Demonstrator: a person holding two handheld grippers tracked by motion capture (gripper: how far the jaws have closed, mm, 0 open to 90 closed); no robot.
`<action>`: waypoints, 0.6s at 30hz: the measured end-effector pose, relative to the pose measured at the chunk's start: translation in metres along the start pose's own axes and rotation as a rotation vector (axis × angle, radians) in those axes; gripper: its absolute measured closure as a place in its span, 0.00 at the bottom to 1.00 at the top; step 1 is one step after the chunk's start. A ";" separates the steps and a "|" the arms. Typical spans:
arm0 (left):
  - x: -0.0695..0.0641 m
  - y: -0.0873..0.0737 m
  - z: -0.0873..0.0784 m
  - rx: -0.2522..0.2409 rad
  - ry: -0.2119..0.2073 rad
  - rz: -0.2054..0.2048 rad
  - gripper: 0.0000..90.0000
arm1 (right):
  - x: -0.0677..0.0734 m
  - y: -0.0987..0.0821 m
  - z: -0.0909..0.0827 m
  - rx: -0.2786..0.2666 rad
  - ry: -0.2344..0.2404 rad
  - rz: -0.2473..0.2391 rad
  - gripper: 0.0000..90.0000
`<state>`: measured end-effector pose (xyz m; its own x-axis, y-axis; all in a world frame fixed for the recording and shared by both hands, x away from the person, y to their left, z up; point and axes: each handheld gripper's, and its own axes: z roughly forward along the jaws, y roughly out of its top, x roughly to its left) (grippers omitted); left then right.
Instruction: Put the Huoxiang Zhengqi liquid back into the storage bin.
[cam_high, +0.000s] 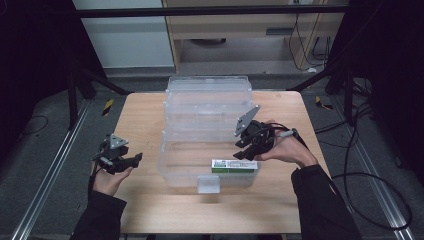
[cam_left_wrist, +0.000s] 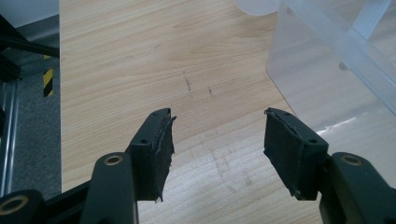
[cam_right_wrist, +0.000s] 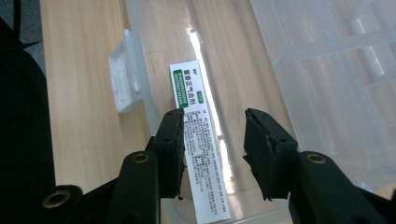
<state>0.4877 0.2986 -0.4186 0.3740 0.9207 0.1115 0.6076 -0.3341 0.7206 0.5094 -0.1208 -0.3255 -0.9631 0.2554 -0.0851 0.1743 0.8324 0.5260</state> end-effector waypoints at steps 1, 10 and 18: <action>0.000 0.000 0.000 -0.001 0.000 0.000 0.46 | 0.001 0.000 0.000 -0.005 -0.002 -0.003 0.65; -0.002 0.001 -0.001 -0.003 -0.001 0.004 0.46 | 0.014 0.003 0.006 -0.017 0.010 -0.011 0.63; -0.005 0.003 -0.004 -0.018 -0.013 0.007 0.47 | 0.019 0.004 0.005 -0.102 -0.035 0.005 0.62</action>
<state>0.4851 0.2940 -0.4142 0.3874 0.9156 0.1081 0.5921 -0.3369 0.7321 0.4926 -0.1105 -0.3292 -0.9542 0.2779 -0.1107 0.1555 0.7771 0.6099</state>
